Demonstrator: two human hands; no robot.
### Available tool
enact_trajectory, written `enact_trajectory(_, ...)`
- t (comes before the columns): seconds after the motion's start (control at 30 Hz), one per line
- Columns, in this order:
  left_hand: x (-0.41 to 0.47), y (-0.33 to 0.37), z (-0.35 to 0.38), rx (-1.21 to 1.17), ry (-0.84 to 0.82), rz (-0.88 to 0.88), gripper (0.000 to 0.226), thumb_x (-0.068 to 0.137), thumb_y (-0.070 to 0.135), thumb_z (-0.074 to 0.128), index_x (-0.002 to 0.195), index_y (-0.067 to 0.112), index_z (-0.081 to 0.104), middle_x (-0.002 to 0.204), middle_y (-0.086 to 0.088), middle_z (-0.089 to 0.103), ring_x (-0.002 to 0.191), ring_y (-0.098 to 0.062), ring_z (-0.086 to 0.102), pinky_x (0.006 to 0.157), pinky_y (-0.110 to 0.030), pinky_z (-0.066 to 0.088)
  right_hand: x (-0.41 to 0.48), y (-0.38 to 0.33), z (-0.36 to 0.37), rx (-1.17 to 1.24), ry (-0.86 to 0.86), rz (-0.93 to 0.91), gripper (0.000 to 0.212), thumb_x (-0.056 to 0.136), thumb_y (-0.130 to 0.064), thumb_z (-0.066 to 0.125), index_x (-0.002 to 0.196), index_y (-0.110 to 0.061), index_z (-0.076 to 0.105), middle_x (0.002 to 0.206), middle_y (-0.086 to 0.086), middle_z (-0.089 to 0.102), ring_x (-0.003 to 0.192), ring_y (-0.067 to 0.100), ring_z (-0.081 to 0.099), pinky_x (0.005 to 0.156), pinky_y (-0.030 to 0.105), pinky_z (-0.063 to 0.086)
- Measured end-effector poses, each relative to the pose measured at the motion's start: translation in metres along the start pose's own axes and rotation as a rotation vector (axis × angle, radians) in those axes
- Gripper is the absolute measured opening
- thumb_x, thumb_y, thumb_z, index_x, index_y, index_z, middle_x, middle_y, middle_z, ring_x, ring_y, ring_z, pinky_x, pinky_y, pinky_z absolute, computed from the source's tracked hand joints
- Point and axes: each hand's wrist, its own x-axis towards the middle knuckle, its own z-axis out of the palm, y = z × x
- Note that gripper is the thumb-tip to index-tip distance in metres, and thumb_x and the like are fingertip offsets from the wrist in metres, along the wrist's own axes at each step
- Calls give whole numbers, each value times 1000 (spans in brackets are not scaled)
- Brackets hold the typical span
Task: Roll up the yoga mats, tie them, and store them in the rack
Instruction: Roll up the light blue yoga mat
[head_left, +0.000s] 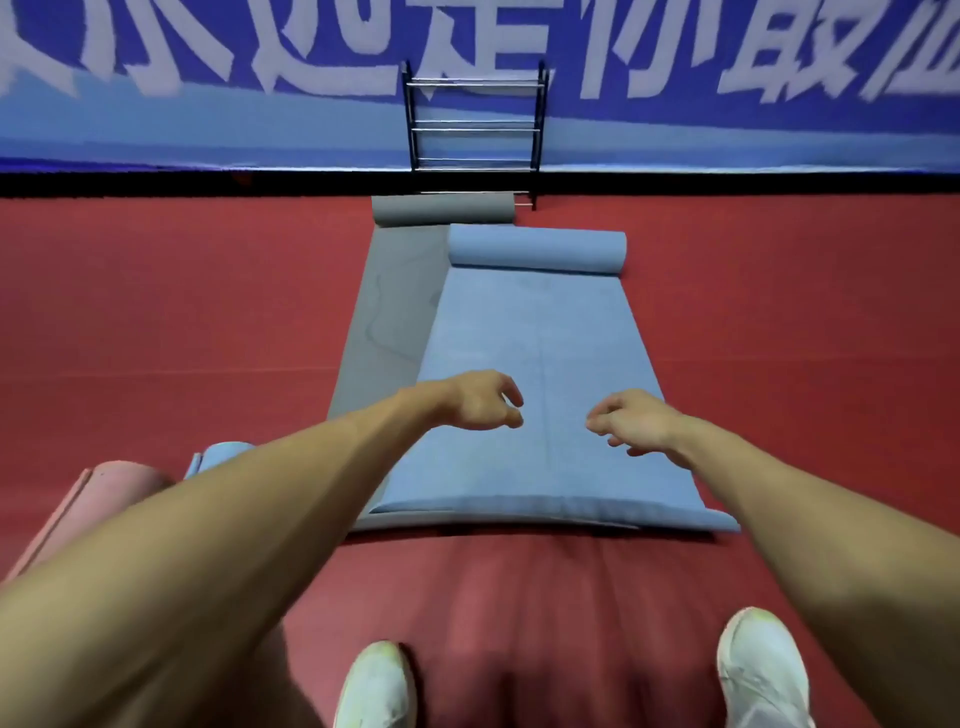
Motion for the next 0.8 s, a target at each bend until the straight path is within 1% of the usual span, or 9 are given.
enact_trajectory(0.07, 27, 3, 20, 29, -38, -2, 40, 92, 25, 56, 131, 14, 54, 131, -4, 58, 115, -20, 56, 96, -25, 42, 15, 27, 3, -30, 4, -3, 13, 93, -20, 60, 104, -14, 65, 110, 7, 64, 97, 19, 57, 80, 28, 44)
enact_trajectory(0.2, 76, -14, 67, 66, -96, -13, 36, 93, 22, 54, 128, 15, 56, 127, -3, 61, 115, -20, 55, 92, -23, 40, 52, 79, 22, -149, 12, -6, 29, 92, -22, 60, 119, -14, 64, 120, 4, 64, 111, 19, 56, 87, 22, 40)
enact_trajectory(0.33, 116, -52, 120, 109, -138, -52, 35, 94, 23, 52, 127, 14, 57, 123, -4, 64, 115, -21, 56, 91, -23, 40, 92, 129, 58, -280, -81, -69, 41, 93, -28, 59, 131, -15, 55, 132, 4, 58, 123, 19, 52, 102, 26, 37)
enact_trajectory(0.43, 141, -79, 161, 94, -147, -76, 40, 94, 33, 54, 130, 15, 55, 128, -4, 60, 117, -22, 55, 93, -25, 40, 116, 159, 91, -341, -131, -144, 44, 95, -37, 55, 136, -20, 51, 139, 0, 52, 129, 18, 46, 108, 31, 33)
enact_trajectory(0.53, 155, -101, 196, 73, -200, -65, 34, 95, 35, 54, 124, 18, 60, 121, -4, 63, 111, -21, 56, 88, -25, 41, 129, 185, 124, -320, -150, -162, 30, 97, -41, 50, 120, -27, 63, 124, -5, 63, 118, 16, 54, 99, 31, 39)
enact_trajectory(0.6, 155, -118, 217, 64, -252, -57, 25, 93, 31, 58, 115, 19, 66, 114, -2, 66, 104, -18, 58, 84, -25, 41, 127, 208, 148, -261, -185, -144, 28, 96, -39, 52, 107, -22, 70, 110, -2, 68, 106, 16, 59, 88, 27, 40)
enact_trajectory(0.63, 153, -126, 228, 56, -259, -58, 22, 91, 29, 62, 110, 20, 68, 110, 0, 68, 101, -17, 60, 83, -24, 42, 124, 220, 160, -233, -185, -166, 31, 94, -41, 53, 105, -19, 72, 106, 0, 69, 103, 17, 60, 89, 28, 42)
enact_trajectory(0.7, 149, -140, 248, 38, -199, -82, 16, 88, 28, 66, 102, 22, 71, 101, 2, 71, 96, -16, 62, 81, -25, 44, 120, 239, 179, -222, -127, -197, 37, 89, -44, 52, 104, -17, 74, 102, -1, 70, 100, 17, 61, 93, 30, 43)
enact_trajectory(0.8, 147, -147, 264, 29, -66, -115, 12, 90, 30, 63, 90, 21, 72, 89, -2, 72, 88, -21, 64, 75, -30, 45, 117, 248, 189, -293, -27, -217, 41, 84, -49, 51, 103, -20, 74, 104, -6, 70, 101, 15, 61, 95, 27, 41)
